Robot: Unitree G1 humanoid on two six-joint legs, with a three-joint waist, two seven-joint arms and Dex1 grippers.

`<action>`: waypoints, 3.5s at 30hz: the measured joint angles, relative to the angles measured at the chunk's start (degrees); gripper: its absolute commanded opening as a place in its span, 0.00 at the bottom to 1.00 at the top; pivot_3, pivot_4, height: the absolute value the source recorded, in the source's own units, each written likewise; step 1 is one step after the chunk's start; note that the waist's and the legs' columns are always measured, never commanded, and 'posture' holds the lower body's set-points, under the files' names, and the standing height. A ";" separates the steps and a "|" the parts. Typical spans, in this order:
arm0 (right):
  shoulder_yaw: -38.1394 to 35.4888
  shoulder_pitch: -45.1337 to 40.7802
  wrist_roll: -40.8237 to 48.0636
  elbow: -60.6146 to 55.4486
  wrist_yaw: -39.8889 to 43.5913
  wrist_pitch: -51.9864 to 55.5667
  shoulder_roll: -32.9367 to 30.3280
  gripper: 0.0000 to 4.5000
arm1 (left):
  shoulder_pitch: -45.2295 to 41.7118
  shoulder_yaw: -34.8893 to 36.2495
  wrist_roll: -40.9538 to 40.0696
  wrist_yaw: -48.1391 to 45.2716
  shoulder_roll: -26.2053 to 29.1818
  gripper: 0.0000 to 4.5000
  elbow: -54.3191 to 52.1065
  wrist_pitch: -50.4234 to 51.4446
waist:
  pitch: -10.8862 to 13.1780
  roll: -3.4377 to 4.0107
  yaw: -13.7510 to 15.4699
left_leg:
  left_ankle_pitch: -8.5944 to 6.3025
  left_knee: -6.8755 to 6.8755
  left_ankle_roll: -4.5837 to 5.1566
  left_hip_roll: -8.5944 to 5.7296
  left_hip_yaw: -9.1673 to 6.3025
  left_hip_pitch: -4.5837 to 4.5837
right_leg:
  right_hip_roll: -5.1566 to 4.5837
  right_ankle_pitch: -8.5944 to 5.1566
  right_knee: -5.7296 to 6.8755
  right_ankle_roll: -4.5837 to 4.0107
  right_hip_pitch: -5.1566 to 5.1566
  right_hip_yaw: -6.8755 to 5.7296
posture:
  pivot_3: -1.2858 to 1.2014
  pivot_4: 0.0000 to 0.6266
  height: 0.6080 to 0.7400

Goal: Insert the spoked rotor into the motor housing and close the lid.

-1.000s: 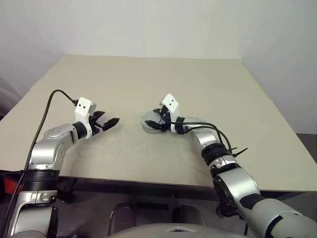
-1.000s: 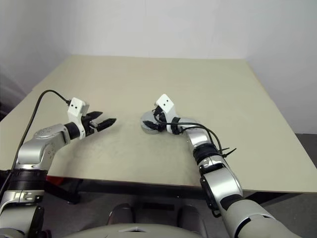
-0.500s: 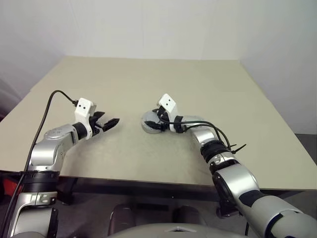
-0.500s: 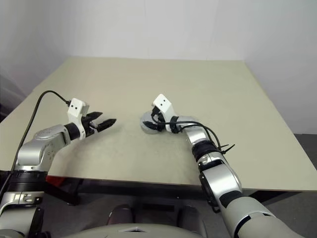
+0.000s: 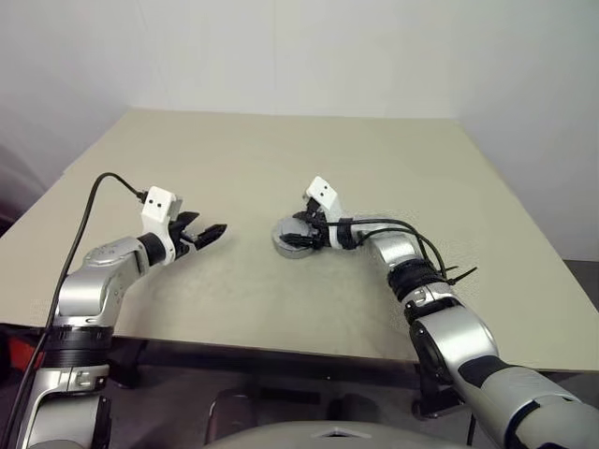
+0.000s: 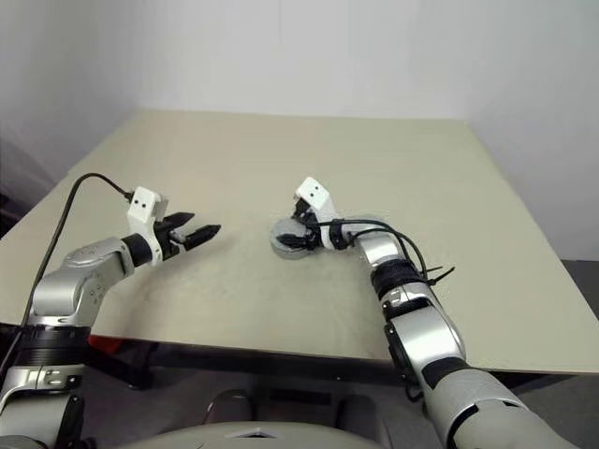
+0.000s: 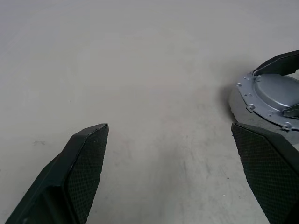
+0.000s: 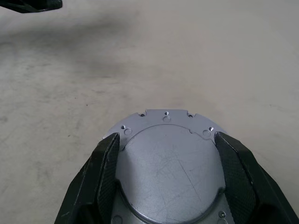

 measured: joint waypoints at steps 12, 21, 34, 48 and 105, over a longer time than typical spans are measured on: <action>1.10 1.23 -0.13 -1.70 -2.42 -0.52 -0.32 0.69 | -0.83 0.08 -0.78 1.70 -2.63 1.00 -0.06 1.16 | -0.01 -0.01 0.13 | -0.15 -0.02 0.17 -0.01 0.07 0.17 | -0.03 -0.38 -0.09 0.39 0.22 0.00 | 0.52 0.00 1.00; 3.09 2.89 -1.30 -1.26 -3.31 -7.62 -0.58 0.69 | -6.45 3.34 -5.00 8.22 -8.44 1.00 0.07 4.95 | -0.26 0.17 -0.07 | -0.14 -0.08 0.17 -0.02 0.07 0.13 | -0.02 -0.40 -0.13 0.43 0.32 0.01 | 0.52 0.00 1.00; 3.73 1.86 -1.52 1.11 -2.88 -9.58 -1.65 0.69 | -12.53 6.15 -10.35 13.65 -17.64 0.90 7.73 13.46 | -0.51 0.31 0.34 | -0.15 -0.22 0.19 -0.35 0.07 0.24 | -0.33 -0.51 -0.25 0.57 0.40 0.01 | 0.52 0.00 1.00; 3.92 1.50 -1.54 1.26 -2.17 -9.85 -1.58 0.69 | -17.39 6.65 -13.75 13.91 -23.33 0.00 20.50 23.30 | -0.51 0.24 -0.01 | -0.16 -0.58 0.21 -0.67 0.06 0.10 | -0.60 -0.57 -0.47 0.69 0.31 0.00 | 0.52 0.00 1.00; -3.94 -6.66 3.34 -9.00 5.02 19.29 -15.24 0.99 | -23.10 11.26 -18.43 16.94 -24.10 0.00 25.29 37.16 | 0.24 -0.01 -0.55 | -0.23 -0.95 0.45 -0.80 0.08 -0.77 | -0.66 -0.51 -1.17 0.56 -0.04 -0.09 | 0.52 0.00 1.00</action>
